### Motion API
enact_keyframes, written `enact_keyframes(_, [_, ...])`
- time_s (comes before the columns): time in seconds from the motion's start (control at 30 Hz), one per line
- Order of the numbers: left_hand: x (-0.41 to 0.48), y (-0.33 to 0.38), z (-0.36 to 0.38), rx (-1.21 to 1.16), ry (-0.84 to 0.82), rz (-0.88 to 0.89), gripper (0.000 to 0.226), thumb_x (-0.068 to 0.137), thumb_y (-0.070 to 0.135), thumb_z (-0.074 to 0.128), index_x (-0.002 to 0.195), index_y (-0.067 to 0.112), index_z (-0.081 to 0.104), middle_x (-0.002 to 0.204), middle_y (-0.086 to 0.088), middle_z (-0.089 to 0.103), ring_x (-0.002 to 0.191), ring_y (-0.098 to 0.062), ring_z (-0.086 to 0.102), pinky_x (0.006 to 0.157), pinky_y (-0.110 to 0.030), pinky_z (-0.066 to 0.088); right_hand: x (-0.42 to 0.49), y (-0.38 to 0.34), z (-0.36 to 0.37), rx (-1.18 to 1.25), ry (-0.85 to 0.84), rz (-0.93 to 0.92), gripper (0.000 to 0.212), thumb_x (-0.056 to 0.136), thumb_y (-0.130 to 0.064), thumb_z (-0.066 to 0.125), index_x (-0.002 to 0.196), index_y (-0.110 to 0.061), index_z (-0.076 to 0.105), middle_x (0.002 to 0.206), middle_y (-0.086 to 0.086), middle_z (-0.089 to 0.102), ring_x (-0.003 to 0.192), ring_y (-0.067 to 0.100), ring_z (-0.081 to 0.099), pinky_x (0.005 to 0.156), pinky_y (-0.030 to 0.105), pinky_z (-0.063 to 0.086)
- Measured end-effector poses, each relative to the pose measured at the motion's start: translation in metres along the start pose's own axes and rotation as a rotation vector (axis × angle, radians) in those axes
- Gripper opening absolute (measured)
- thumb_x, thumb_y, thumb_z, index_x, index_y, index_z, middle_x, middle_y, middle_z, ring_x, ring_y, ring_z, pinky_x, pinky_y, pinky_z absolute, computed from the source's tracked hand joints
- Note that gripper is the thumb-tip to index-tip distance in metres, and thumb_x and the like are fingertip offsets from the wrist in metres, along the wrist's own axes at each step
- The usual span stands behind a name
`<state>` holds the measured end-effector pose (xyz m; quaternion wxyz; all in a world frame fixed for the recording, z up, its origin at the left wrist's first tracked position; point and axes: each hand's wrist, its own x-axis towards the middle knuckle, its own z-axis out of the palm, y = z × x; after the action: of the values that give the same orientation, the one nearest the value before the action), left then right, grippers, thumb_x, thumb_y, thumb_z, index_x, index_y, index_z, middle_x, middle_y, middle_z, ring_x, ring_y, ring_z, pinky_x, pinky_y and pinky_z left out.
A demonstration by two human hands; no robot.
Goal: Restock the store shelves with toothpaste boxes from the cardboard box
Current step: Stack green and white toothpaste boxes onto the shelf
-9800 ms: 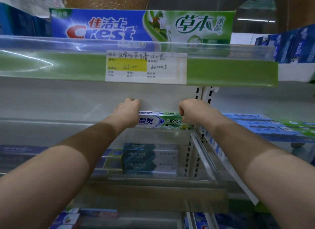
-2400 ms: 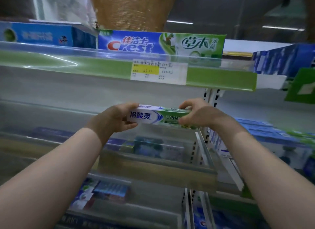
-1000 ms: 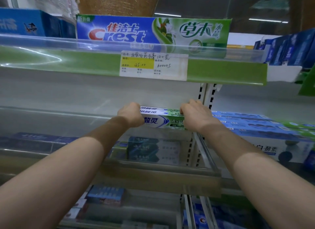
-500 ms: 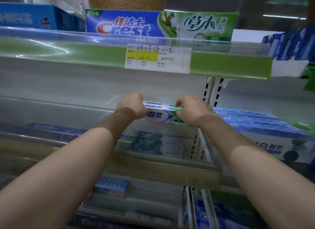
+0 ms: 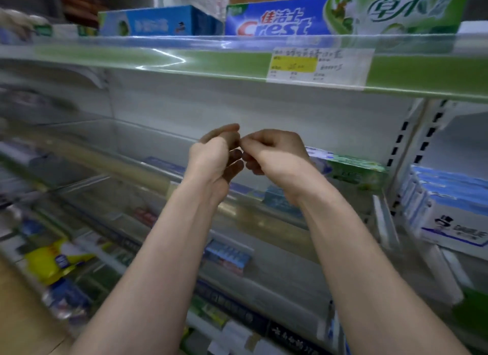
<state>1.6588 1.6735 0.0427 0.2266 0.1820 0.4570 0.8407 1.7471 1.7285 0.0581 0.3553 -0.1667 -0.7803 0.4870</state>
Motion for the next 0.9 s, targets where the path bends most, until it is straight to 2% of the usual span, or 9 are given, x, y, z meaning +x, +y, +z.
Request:
enact_keyframes(0.07, [-0.016,-0.002,-0.022,-0.070,0.065,-0.027,0.022,0.093,0.003,0.046,0.089,0.018,0.061,0.071,-0.006,0.057,0.057,-0.014,0.050,0.050,-0.021,0.044,-0.018,0.002,0.017,0.155,-0.059,0.034,0.022,0.090,-0.011,0.060,0.069,-0.016,0.065,0.056,-0.005,0.058,0.047,0.002,0.051,0.047,0.015,0.043])
enact_keyframes(0.13, [-0.035,-0.009,-0.044,-0.121,0.148,-0.063,0.022,0.093,0.003,0.045,0.087,0.019,0.058,0.062,-0.001,0.057,0.045,-0.007,0.052,0.042,-0.015,0.044,-0.036,0.008,0.036,0.317,-0.107,0.099,0.022,0.091,-0.009,0.060,0.071,-0.016,0.063,0.056,-0.003,0.056,0.043,0.002,0.049,0.043,0.014,0.040])
enact_keyframes(0.3, [-0.079,-0.027,-0.095,-0.155,0.352,-0.111,0.020,0.093,0.002,0.045,0.088,0.017,0.056,0.044,0.002,0.054,0.034,-0.006,0.049,0.037,-0.013,0.041,-0.079,0.032,0.080,0.493,-0.232,0.231,0.024,0.091,-0.003,0.057,0.070,-0.013,0.062,0.054,-0.002,0.056,0.042,0.001,0.047,0.044,0.013,0.040])
enact_keyframes(0.47, [-0.127,-0.036,-0.150,-0.086,0.564,-0.090,0.020,0.093,0.003,0.045,0.086,0.016,0.058,0.044,0.002,0.055,0.032,-0.006,0.049,0.037,-0.013,0.041,-0.130,0.051,0.126,0.471,-0.406,0.340,0.021,0.091,-0.003,0.059,0.073,-0.012,0.065,0.054,-0.004,0.059,0.044,0.002,0.051,0.048,0.014,0.044])
enact_keyframes(0.57, [-0.153,-0.035,-0.180,-0.059,0.667,-0.070,0.017,0.092,0.002,0.047,0.089,0.014,0.060,0.062,-0.006,0.057,0.037,-0.009,0.050,0.039,-0.015,0.043,-0.156,0.050,0.150,0.455,-0.514,0.357,0.018,0.090,-0.003,0.059,0.075,-0.009,0.067,0.059,0.000,0.060,0.045,0.002,0.052,0.046,0.014,0.044])
enact_keyframes(0.63, [-0.171,-0.032,-0.200,-0.052,0.717,-0.047,0.018,0.092,0.001,0.047,0.091,0.012,0.060,0.067,-0.007,0.057,0.038,-0.009,0.052,0.039,-0.016,0.043,-0.172,0.047,0.167,0.429,-0.574,0.355,0.017,0.090,-0.003,0.059,0.076,-0.008,0.067,0.061,0.001,0.060,0.045,0.001,0.052,0.046,0.014,0.043])
enact_keyframes(0.8, [-0.228,-0.017,-0.254,-0.106,0.868,-0.026,0.017,0.090,-0.003,0.048,0.093,0.009,0.059,0.063,-0.006,0.057,0.045,-0.012,0.055,0.043,-0.019,0.048,-0.219,0.036,0.216,0.354,-0.740,0.355,0.014,0.089,-0.007,0.061,0.077,-0.008,0.069,0.064,0.004,0.061,0.054,0.009,0.053,0.053,0.022,0.046])
enact_keyframes(0.9, [-0.275,0.000,-0.292,-0.116,0.973,-0.003,0.016,0.090,-0.003,0.049,0.091,0.010,0.059,0.063,-0.005,0.056,0.052,-0.014,0.054,0.048,-0.022,0.049,-0.261,0.016,0.254,0.321,-0.874,0.354,0.011,0.089,-0.007,0.061,0.084,-0.002,0.069,0.064,0.004,0.060,0.055,0.009,0.053,0.051,0.020,0.045])
